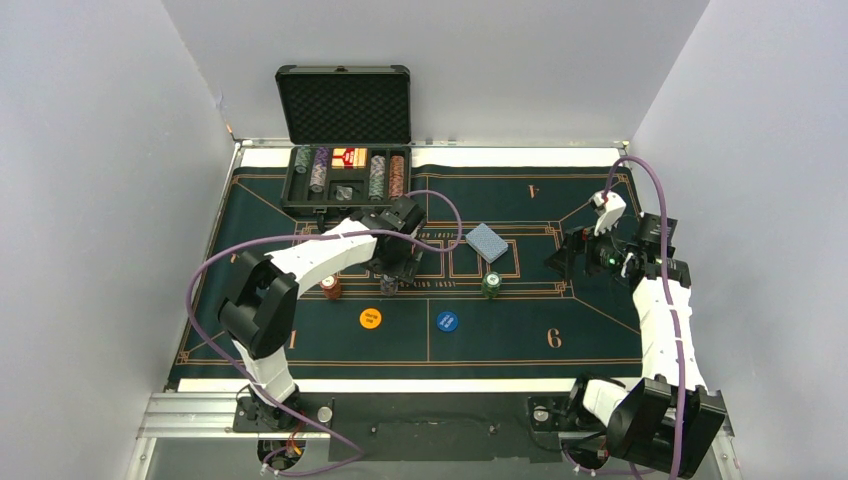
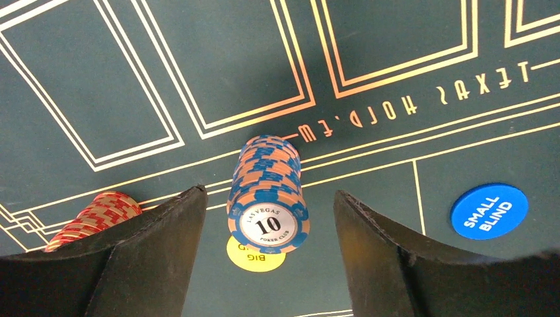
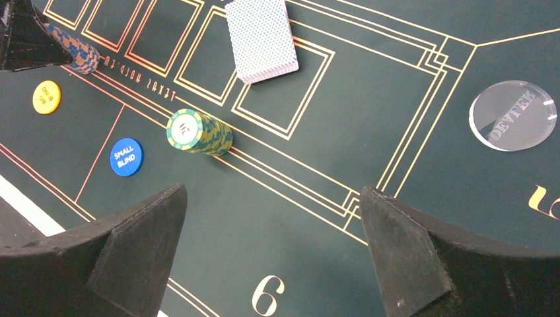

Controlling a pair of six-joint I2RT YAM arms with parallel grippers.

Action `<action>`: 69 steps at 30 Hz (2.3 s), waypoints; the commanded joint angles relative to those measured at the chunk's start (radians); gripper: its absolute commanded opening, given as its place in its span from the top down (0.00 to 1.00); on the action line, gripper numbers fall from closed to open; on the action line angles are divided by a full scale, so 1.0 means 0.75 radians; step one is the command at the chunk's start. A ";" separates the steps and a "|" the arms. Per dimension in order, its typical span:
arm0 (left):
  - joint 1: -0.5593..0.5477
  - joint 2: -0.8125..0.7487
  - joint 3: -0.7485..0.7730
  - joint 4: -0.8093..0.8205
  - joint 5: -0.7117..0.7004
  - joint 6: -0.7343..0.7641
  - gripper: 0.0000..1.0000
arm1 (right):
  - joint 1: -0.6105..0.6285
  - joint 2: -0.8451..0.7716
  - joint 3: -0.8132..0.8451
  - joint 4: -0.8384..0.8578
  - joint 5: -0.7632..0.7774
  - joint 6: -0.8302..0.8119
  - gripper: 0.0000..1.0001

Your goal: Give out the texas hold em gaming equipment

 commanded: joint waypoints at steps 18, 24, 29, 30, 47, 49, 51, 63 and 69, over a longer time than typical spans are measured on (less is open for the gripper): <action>-0.011 0.070 0.085 -0.069 -0.036 -0.012 0.59 | 0.010 0.004 0.032 -0.003 -0.014 -0.044 0.00; -0.009 0.062 0.089 -0.071 -0.035 -0.015 0.90 | 0.009 0.004 0.032 -0.006 -0.012 -0.045 0.00; -0.009 0.019 0.110 -0.085 -0.040 -0.016 1.00 | 0.009 0.003 0.032 -0.005 -0.012 -0.047 0.00; -0.010 0.011 0.118 -0.087 -0.040 -0.015 1.00 | 0.010 0.005 0.032 -0.006 -0.011 -0.047 0.00; -0.086 -0.231 0.088 -0.163 0.045 -0.062 1.00 | 0.010 0.005 0.036 -0.016 -0.018 -0.055 0.00; -0.125 -0.274 0.053 -0.164 0.056 -0.100 1.00 | 0.009 0.005 0.036 -0.019 -0.019 -0.056 0.00; -0.168 -0.302 0.014 -0.153 0.057 -0.139 1.00 | 0.009 0.004 0.038 -0.019 -0.020 -0.056 0.00; -0.289 -0.180 -0.157 0.046 0.011 -0.249 1.00 | 0.009 0.006 0.039 -0.027 -0.026 -0.061 0.00; -0.321 -0.064 -0.176 0.137 -0.001 -0.263 1.00 | 0.010 0.011 0.040 -0.030 -0.026 -0.066 0.00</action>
